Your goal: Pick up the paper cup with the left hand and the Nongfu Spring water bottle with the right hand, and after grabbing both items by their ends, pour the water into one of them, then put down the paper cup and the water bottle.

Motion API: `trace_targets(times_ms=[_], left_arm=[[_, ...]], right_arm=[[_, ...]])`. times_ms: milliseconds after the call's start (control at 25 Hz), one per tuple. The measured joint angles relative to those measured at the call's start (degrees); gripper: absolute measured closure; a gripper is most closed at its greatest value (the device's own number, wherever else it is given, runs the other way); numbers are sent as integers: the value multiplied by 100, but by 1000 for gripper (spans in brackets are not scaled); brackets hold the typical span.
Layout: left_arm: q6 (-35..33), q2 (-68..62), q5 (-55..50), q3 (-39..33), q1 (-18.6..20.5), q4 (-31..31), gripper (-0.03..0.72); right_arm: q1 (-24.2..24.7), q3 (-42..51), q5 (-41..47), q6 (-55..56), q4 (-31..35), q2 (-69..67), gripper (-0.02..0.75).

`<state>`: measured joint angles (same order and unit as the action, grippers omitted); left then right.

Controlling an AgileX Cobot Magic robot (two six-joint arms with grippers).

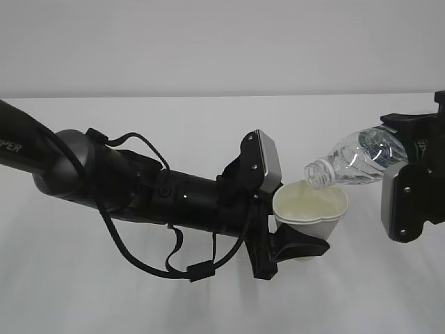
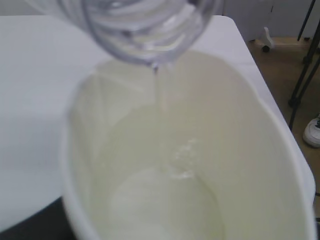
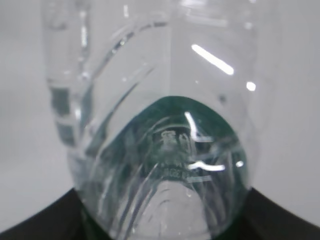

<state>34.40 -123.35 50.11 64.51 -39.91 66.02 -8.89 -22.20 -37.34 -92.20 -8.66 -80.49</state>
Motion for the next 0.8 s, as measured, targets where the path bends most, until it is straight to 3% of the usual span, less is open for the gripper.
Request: trace_targets(times_ms=[800], left_arm=[[0, 0, -2, 0, 0, 27, 262]], right_arm=[[0, 0, -31, 640, 0, 0, 342]])
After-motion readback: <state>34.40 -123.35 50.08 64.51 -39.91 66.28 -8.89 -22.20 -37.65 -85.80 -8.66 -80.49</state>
